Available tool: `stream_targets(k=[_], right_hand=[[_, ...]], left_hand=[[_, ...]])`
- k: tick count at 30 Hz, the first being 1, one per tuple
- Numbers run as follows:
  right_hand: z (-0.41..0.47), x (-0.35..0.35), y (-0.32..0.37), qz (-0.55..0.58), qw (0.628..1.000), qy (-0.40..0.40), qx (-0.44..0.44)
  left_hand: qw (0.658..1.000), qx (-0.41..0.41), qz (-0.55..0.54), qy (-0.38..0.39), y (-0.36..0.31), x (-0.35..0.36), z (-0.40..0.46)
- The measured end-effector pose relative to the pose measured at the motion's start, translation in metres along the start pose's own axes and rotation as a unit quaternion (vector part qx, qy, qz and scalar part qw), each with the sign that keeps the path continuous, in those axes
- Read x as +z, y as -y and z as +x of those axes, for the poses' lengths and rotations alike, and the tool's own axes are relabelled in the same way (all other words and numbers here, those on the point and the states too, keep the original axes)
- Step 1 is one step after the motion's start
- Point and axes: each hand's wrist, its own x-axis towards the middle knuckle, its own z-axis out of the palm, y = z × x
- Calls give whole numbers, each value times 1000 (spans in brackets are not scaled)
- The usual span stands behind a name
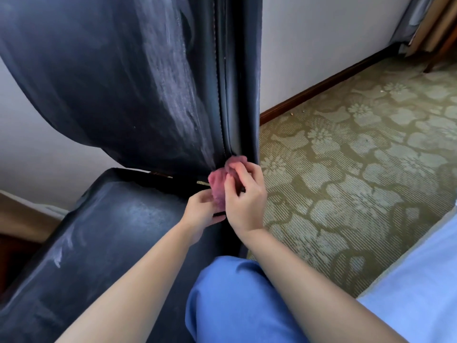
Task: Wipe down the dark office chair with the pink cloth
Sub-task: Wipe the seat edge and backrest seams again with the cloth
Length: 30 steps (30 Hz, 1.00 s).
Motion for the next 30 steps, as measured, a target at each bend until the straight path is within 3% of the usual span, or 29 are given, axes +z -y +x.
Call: stream_targets(k=[5,10,16,21,26,30], right_hand=[[-3,-10,-49,-34,954,99,281],[6,-19,-29,122,940,16,317],[19,-19,21,241,939,-43,244],[16,-23,29,146,986,4,85],[30,-20,42,121,992,1,47],[36,-14,49,154,986,-16,65]], left_hand=[[986,-95,-132,35,-1,2,-5],[971,-47,-230,53,-13,5,-12],[949,18,-294,114,-29,15,-31],[958,15,-271,97,-47,14,-48],[969,142,-194,-63,-86,3,-57],[949,249,-108,-161,-98,4,-54]])
